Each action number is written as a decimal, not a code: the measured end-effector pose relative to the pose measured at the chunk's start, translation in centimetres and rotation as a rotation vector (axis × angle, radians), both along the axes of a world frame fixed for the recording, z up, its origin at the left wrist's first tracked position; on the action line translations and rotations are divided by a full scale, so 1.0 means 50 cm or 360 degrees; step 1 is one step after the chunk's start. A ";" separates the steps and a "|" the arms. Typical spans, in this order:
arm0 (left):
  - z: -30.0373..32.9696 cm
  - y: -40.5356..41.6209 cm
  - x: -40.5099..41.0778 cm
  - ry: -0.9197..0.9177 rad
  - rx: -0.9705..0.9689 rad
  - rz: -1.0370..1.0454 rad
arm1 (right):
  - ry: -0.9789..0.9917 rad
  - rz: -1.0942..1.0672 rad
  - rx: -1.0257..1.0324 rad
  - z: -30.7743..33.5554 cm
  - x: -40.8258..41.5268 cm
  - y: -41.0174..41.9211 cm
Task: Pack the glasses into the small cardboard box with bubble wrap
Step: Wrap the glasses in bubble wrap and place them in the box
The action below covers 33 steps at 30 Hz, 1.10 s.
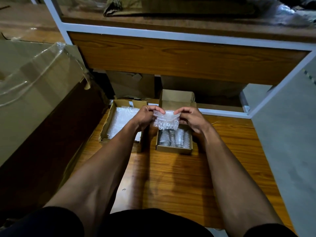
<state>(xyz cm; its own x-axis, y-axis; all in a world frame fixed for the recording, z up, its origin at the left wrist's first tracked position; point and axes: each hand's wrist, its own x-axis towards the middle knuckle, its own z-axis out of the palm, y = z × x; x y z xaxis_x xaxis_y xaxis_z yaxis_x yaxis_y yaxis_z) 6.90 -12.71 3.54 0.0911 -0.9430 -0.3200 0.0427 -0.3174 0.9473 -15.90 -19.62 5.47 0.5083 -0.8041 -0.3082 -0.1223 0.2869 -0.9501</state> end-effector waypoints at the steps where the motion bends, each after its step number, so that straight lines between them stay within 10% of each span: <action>1: 0.002 0.002 -0.003 -0.0009 0.0010 -0.0005 | 0.0016 -0.0001 0.0005 0.002 -0.002 0.001; 33: -0.009 0.001 -0.059 0.0133 -0.0109 0.0008 | 0.0045 -0.0051 0.0051 -0.035 -0.051 0.004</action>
